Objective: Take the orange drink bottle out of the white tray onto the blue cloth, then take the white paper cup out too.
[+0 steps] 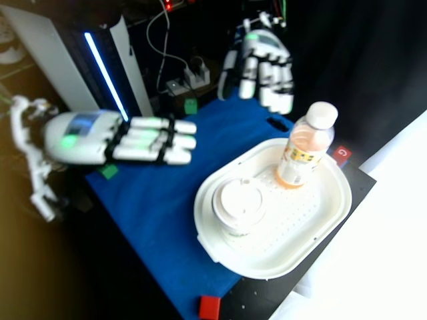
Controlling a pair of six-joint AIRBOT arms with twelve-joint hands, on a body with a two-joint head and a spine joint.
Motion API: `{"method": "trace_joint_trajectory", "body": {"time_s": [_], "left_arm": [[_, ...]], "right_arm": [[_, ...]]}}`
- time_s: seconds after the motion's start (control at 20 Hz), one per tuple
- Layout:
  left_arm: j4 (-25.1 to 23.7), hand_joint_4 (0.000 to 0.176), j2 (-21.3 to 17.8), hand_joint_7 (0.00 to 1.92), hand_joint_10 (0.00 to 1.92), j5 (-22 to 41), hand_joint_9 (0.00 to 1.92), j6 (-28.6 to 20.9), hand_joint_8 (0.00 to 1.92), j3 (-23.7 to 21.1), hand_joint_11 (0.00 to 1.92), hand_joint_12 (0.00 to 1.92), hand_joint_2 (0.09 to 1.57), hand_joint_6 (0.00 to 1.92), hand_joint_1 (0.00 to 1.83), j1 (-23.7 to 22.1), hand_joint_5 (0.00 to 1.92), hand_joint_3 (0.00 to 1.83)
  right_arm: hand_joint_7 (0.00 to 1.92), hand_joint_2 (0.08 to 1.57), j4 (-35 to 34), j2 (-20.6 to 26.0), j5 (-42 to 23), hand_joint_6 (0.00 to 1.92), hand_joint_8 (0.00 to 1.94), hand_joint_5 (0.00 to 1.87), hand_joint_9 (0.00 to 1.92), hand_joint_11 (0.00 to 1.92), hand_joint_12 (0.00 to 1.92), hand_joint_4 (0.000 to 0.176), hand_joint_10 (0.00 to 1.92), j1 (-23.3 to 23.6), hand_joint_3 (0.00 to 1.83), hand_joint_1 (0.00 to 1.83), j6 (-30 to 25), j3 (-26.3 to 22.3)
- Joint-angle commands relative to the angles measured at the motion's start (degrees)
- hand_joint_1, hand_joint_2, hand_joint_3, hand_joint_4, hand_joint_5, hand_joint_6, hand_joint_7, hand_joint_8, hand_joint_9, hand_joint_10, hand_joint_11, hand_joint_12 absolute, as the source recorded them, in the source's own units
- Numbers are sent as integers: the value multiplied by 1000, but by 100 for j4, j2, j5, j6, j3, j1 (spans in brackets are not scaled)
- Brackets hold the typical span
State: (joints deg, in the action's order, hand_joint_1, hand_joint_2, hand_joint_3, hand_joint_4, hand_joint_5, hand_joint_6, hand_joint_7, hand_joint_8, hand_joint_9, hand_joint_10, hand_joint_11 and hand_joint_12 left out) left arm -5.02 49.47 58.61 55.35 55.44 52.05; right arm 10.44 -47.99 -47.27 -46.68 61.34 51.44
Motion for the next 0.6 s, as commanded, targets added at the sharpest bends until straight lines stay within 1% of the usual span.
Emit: {"method": "trace_joint_trajectory", "body": {"time_s": [0.0,0.1,0.15,0.2,0.25,0.3,0.35,0.4,0.45,0.5,0.55], "left_arm": [[121,102,-33,0,0,711,0,-9,0,-13,0,0,1350,3,221,2,5,12],[142,107,-51,0,0,704,0,-11,0,-46,0,0,1349,0,234,112,0,6],[191,102,-67,0,0,712,0,-10,0,-71,0,0,1361,0,184,193,0,10],[236,95,-71,0,0,721,0,-10,0,-77,0,0,1357,0,172,228,0,7],[311,92,-74,0,0,737,0,-10,0,-78,0,0,1353,0,178,266,0,4],[423,110,-71,0,0,757,0,-9,0,-72,0,0,1352,0,139,292,0,3],[472,110,-62,0,0,757,0,-2,0,-57,0,0,1352,0,139,296,0,3],[599,127,-31,0,0,749,0,54,0,-23,0,0,1349,0,127,296,0,1],[737,116,4,0,0,735,0,100,0,23,0,0,1343,0,142,295,0,0],[913,117,56,0,0,736,0,102,0,111,0,0,1331,0,161,293,0,0],[1051,73,99,0,0,729,0,102,0,183,0,0,1294,0,222,292,0,0]], "right_arm": [[0,1319,-133,-33,-607,10,0,6,0,0,754,0,0,48,28,364,-4,17],[0,1332,-130,-78,-510,0,0,0,0,0,725,0,0,8,19,329,-4,11],[0,1336,-153,-86,-485,0,0,0,0,0,663,0,0,-44,10,289,-4,2],[0,1332,-199,-85,-485,0,0,0,0,0,472,0,0,-79,3,294,-4,-3],[0,1332,-260,-81,-485,0,0,0,0,0,123,0,0,-117,2,283,-4,-4],[0,1331,-331,-73,-486,0,0,0,0,0,4,0,0,-153,1,275,-3,-4],[0,1331,-353,-72,-486,0,0,0,0,0,4,0,0,-163,1,275,-3,-4],[0,1325,-393,-72,-486,0,0,0,0,0,0,0,0,-180,0,285,-2,-3],[0,1324,-432,-72,-486,0,0,0,0,0,0,0,0,-193,0,288,-2,-1],[0,1328,-465,-73,-486,0,0,0,0,0,0,0,0,-203,0,293,-2,7],[0,1332,-475,-74,-486,0,0,0,0,0,0,0,0,-206,2,296,-2,15]]}}
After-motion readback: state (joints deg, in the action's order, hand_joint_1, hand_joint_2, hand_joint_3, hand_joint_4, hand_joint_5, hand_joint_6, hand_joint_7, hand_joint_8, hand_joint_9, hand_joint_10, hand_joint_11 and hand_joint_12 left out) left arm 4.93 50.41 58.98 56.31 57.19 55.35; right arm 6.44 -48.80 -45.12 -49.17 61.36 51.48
